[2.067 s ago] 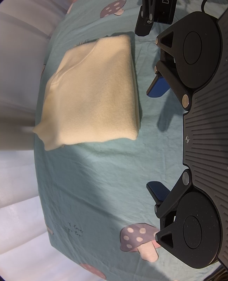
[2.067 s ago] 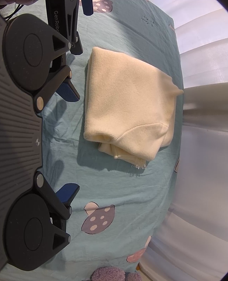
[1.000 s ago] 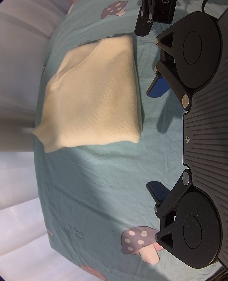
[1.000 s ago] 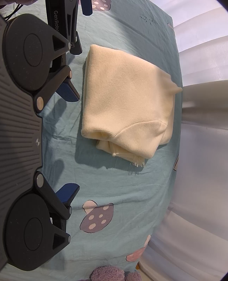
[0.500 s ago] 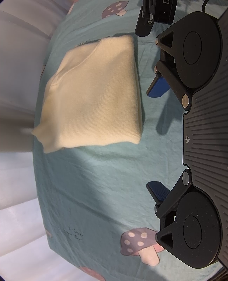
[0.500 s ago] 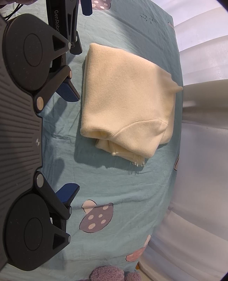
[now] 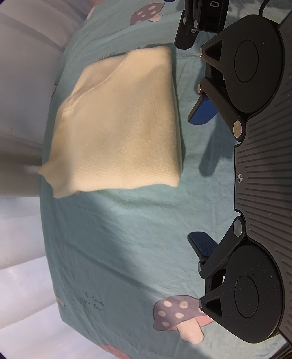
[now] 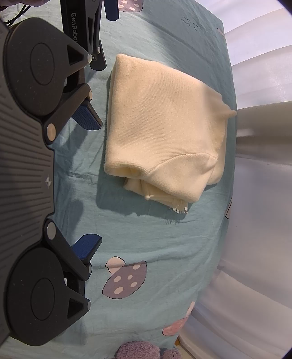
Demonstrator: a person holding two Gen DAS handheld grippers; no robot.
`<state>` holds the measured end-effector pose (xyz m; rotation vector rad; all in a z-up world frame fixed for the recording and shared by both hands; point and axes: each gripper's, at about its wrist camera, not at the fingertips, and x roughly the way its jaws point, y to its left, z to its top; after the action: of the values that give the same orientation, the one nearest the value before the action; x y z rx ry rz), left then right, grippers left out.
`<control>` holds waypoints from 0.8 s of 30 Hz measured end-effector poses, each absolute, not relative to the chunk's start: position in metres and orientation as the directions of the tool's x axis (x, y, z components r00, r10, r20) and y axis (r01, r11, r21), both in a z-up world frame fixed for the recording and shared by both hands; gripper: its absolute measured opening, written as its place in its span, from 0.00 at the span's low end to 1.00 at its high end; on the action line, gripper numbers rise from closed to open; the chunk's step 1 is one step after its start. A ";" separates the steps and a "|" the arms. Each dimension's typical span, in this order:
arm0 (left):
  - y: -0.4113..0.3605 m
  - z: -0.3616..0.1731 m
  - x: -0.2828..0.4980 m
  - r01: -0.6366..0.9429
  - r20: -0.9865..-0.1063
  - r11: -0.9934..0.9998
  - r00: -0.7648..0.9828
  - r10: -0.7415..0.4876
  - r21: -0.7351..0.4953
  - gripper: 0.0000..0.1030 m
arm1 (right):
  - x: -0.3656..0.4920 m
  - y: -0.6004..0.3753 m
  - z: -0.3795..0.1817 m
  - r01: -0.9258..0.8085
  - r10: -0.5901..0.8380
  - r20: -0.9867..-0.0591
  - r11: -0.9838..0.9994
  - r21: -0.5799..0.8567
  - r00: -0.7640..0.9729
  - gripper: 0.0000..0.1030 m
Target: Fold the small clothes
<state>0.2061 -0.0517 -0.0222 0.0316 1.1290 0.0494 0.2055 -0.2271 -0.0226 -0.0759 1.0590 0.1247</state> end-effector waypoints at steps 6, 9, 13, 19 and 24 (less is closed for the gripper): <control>-0.053 -0.021 0.204 -0.015 -0.895 0.999 0.443 0.049 0.047 1.00 | 0.206 -0.226 -0.024 -0.141 0.065 -0.875 0.990 -0.004 0.480 0.96; -0.052 -0.022 0.206 -0.023 -0.900 0.998 0.432 0.056 0.051 1.00 | 0.205 -0.226 -0.024 -0.140 0.063 -0.875 0.990 -0.005 0.480 0.96; -0.051 -0.023 0.207 -0.027 -0.907 0.999 0.419 0.047 0.040 1.00 | 0.205 -0.225 -0.024 -0.139 0.058 -0.874 0.990 -0.012 0.483 0.96; -0.052 -0.024 0.205 -0.018 -0.910 0.999 0.413 0.041 0.037 1.00 | 0.205 -0.225 -0.023 -0.140 0.055 -0.874 0.990 -0.015 0.483 0.96; -0.054 -0.024 0.203 -0.010 -0.909 0.999 0.414 0.041 0.041 1.00 | 0.204 -0.225 -0.023 -0.140 0.055 -0.873 0.990 -0.016 0.484 0.96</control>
<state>0.2031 -0.0540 -0.0245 0.0308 1.1438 0.0321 0.2042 -0.2250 -0.0227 -0.0886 1.0589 0.1186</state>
